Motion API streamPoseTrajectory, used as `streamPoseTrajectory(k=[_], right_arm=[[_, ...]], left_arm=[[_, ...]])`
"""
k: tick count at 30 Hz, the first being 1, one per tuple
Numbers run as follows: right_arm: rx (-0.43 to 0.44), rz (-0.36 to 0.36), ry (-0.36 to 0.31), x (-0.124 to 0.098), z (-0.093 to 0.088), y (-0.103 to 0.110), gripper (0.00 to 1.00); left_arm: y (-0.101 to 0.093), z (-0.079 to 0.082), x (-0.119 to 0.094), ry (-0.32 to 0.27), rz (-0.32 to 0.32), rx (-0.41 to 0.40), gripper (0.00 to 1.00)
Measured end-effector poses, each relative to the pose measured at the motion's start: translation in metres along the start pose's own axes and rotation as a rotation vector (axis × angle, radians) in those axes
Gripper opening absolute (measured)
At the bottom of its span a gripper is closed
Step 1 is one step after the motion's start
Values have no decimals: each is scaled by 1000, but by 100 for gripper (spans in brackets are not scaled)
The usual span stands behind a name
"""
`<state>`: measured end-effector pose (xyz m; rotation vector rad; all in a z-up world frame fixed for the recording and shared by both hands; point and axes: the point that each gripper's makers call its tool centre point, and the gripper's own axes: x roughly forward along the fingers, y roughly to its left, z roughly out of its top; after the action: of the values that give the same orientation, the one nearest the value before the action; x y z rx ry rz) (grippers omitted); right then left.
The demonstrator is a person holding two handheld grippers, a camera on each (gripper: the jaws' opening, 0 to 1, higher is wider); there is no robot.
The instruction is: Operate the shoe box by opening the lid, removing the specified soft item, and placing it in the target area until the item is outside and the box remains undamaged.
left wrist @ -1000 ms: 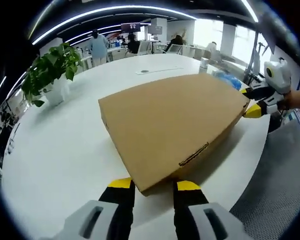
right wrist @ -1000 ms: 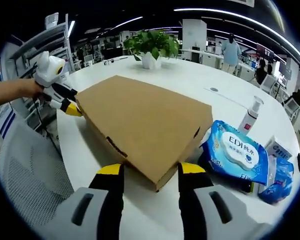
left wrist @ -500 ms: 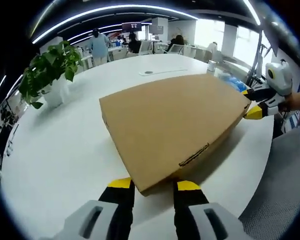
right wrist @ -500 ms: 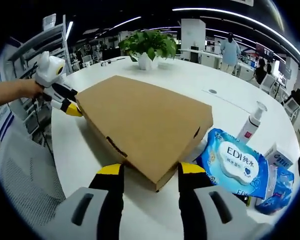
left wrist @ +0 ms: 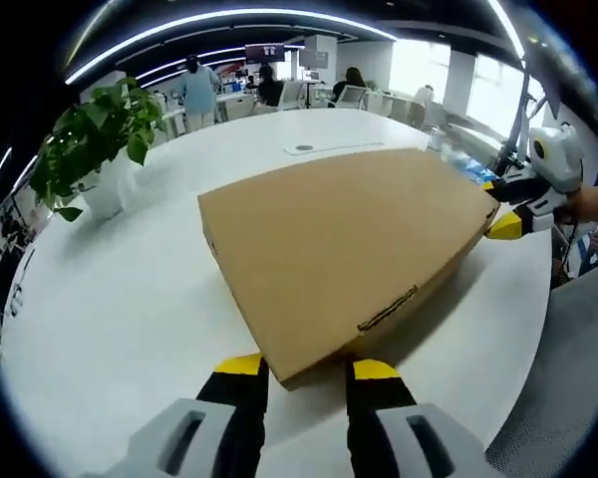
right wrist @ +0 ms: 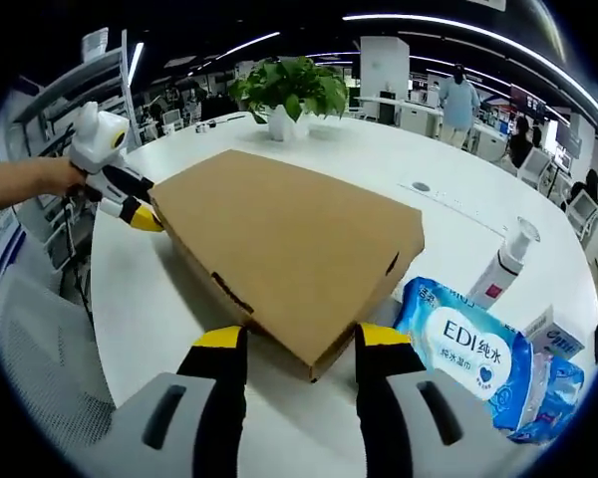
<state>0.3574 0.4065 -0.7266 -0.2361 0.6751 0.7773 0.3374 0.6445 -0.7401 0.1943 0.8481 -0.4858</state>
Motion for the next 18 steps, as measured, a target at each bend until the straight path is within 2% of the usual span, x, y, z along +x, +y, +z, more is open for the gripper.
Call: streamPoseTrajectory(k=[18], right_arm=[[7, -13, -2, 12, 10, -17, 41]], left_arm=[[11, 17, 14, -2, -11, 10, 30]])
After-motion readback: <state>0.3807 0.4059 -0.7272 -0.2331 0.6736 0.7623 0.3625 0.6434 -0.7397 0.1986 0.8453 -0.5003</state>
